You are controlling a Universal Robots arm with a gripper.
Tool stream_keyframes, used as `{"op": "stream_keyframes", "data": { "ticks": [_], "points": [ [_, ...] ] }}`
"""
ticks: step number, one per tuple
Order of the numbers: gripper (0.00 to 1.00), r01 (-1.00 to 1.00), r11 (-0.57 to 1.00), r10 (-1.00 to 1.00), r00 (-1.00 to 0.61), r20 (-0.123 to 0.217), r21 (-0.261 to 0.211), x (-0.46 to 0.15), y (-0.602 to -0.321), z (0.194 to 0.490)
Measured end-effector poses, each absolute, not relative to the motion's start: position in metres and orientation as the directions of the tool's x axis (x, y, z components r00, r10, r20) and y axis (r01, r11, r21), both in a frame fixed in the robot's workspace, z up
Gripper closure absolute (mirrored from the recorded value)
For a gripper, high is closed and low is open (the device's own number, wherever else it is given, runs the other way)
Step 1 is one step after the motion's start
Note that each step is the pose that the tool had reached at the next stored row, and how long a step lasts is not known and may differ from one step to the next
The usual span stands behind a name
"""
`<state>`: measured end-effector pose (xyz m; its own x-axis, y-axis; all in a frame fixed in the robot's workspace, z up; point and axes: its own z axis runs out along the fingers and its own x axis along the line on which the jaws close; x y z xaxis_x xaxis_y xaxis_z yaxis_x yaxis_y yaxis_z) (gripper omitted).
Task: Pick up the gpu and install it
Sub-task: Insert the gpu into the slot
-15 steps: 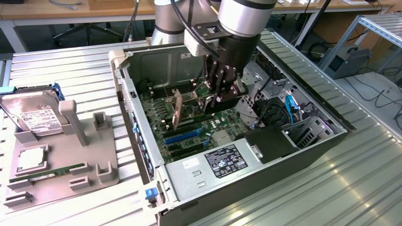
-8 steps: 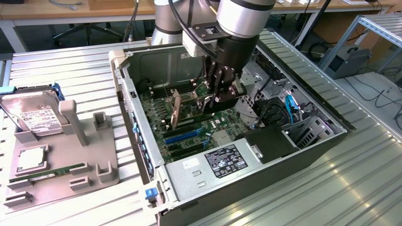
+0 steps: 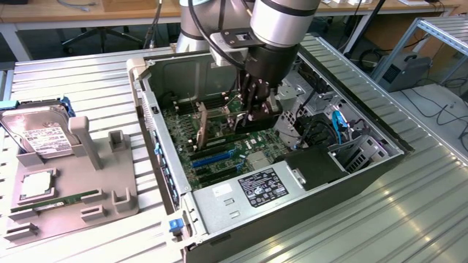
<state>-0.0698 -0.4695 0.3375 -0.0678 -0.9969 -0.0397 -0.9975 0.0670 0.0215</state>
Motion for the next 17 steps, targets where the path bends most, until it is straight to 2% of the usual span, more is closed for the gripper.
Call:
{"op": "stream_keyframes", "data": {
  "ticks": [17],
  "points": [
    [0.73,-0.998,0.067,-0.997,-0.067,-0.042,0.022,-0.0762,-0.4742,0.3316]
  ]
}}
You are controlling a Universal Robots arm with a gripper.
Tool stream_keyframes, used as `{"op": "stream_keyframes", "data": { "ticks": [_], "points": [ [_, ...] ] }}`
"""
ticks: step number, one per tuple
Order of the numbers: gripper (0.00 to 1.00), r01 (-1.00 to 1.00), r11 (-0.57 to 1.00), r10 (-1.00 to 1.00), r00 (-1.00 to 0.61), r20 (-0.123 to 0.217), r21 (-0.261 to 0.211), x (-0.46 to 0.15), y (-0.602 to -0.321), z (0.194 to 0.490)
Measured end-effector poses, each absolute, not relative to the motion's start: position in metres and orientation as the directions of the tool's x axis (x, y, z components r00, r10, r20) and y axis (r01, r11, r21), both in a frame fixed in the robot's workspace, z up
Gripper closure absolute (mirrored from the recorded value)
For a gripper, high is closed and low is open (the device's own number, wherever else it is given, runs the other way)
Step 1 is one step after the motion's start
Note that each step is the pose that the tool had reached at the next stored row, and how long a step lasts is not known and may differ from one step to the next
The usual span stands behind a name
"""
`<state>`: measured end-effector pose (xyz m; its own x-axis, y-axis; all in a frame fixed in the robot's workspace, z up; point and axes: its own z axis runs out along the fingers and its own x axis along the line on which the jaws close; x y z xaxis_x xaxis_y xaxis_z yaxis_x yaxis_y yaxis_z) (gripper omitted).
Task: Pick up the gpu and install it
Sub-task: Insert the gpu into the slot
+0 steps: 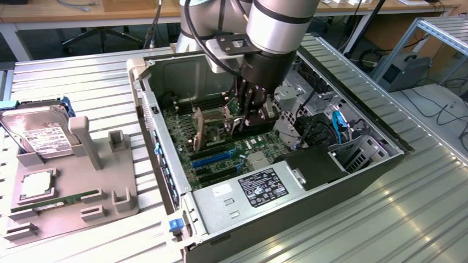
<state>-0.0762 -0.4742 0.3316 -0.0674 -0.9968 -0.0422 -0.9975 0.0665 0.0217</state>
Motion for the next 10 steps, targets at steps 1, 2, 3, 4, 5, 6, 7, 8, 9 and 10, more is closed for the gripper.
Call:
{"op": "stream_keyframes", "data": {
  "ticks": [1,2,3,4,5,6,7,8,9,10],
  "points": [
    [0.73,-0.998,0.067,-0.997,-0.067,-0.042,0.022,-0.0763,-0.4742,0.3313],
    [0.73,-0.998,0.067,-0.997,-0.067,-0.042,0.022,-0.0764,-0.4743,0.331],
    [0.73,-0.998,0.067,-0.997,-0.067,-0.042,0.022,-0.0765,-0.4743,0.3307],
    [0.73,-0.998,0.067,-0.997,-0.067,-0.042,0.022,-0.0766,-0.4743,0.3304],
    [0.73,-0.998,0.067,-0.997,-0.067,-0.042,0.022,-0.0767,-0.4744,0.3302],
    [0.73,-0.998,0.067,-0.997,-0.067,-0.042,0.022,-0.0767,-0.4744,0.33],
    [0.73,-0.998,0.067,-0.997,-0.067,-0.042,0.022,-0.0768,-0.4745,0.3297],
    [0.73,-0.998,0.067,-0.997,-0.067,-0.042,0.022,-0.0769,-0.4745,0.3295],
    [0.73,-0.998,0.067,-0.997,-0.067,-0.042,0.022,-0.077,-0.4746,0.3293],
    [0.73,-0.998,0.067,-0.997,-0.067,-0.042,0.022,-0.0771,-0.4747,0.3291]
  ]
}}
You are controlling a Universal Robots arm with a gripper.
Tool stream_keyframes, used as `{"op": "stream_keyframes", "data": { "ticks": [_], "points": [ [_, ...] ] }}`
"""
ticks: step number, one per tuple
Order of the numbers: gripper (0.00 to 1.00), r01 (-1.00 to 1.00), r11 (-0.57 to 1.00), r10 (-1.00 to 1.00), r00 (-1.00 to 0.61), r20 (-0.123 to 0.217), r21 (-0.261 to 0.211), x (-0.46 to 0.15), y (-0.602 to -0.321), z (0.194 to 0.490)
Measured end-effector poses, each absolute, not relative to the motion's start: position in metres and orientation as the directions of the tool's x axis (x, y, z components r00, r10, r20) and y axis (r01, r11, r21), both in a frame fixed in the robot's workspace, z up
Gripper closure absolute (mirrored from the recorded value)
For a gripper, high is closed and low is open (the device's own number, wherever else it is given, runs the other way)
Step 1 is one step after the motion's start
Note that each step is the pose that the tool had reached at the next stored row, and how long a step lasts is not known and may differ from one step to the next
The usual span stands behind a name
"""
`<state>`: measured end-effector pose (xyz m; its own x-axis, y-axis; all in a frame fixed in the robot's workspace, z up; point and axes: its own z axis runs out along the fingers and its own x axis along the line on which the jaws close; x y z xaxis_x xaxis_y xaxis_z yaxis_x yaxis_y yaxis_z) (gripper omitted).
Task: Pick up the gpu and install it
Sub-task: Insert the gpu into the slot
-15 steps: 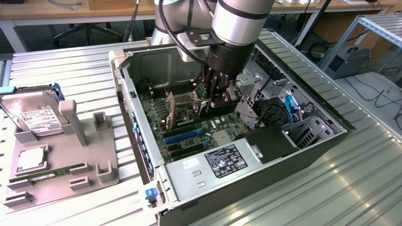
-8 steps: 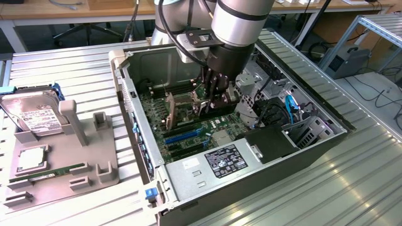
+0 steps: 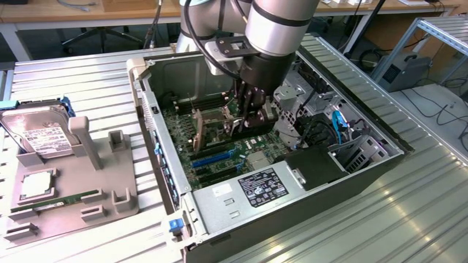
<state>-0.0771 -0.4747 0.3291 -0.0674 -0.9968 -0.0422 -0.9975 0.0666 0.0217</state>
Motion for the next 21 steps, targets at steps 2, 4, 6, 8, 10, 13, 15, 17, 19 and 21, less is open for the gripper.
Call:
{"op": "stream_keyframes", "data": {
  "ticks": [2,4,6,8,10,13,15,17,19,21],
  "points": [
    [0.73,-0.998,0.067,-0.997,-0.067,-0.042,0.022,-0.0773,-0.4748,0.3287],
    [0.73,-0.998,0.067,-0.997,-0.067,-0.042,0.022,-0.0774,-0.475,0.3282],
    [0.73,-0.998,0.067,-0.997,-0.067,-0.042,0.022,-0.0775,-0.4751,0.3279],
    [0.73,-0.998,0.067,-0.997,-0.067,-0.042,0.022,-0.0776,-0.4753,0.3276],
    [0.73,-0.998,0.067,-0.997,-0.067,-0.042,0.022,-0.0777,-0.4755,0.3273],
    [0.73,-0.998,0.067,-0.997,-0.067,-0.042,0.022,-0.0779,-0.4759,0.3268],
    [0.73,-0.998,0.067,-0.997,-0.067,-0.042,0.022,-0.0781,-0.4762,0.3265],
    [0.73,-0.998,0.067,-0.997,-0.067,-0.042,0.022,-0.0783,-0.4765,0.3262],
    [0.73,-0.998,0.067,-0.997,-0.067,-0.042,0.022,-0.0784,-0.4767,0.3259],
    [0.73,-0.998,0.067,-0.997,-0.067,-0.042,0.022,-0.0786,-0.477,0.3257]
  ]
}}
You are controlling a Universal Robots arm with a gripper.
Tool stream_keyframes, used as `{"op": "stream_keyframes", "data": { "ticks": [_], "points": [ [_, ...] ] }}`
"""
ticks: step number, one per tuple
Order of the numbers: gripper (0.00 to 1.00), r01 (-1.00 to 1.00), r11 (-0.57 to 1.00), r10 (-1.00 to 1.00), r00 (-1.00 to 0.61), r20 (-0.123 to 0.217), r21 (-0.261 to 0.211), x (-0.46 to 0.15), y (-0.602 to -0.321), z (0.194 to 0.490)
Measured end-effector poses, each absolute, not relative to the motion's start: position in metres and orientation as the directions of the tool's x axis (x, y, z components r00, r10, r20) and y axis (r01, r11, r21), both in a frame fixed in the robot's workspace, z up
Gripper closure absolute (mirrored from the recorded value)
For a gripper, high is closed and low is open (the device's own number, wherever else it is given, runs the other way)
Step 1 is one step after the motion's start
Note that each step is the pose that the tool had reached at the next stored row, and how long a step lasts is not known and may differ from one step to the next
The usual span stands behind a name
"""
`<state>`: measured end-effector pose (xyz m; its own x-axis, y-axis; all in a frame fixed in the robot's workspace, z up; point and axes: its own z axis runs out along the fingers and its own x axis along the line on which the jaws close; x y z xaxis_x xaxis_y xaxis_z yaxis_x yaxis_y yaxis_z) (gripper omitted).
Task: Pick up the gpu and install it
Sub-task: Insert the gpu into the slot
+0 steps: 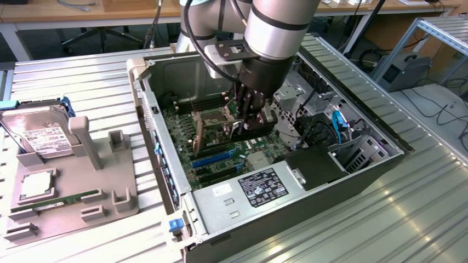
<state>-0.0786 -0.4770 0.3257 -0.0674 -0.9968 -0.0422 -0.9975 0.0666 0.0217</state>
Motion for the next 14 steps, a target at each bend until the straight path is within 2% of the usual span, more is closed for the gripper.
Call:
{"op": "stream_keyframes", "data": {
  "ticks": [14],
  "points": [
    [0.73,-0.998,0.067,-0.997,-0.067,-0.042,0.022,-0.0796,-0.4795,0.3231]
  ]
}}
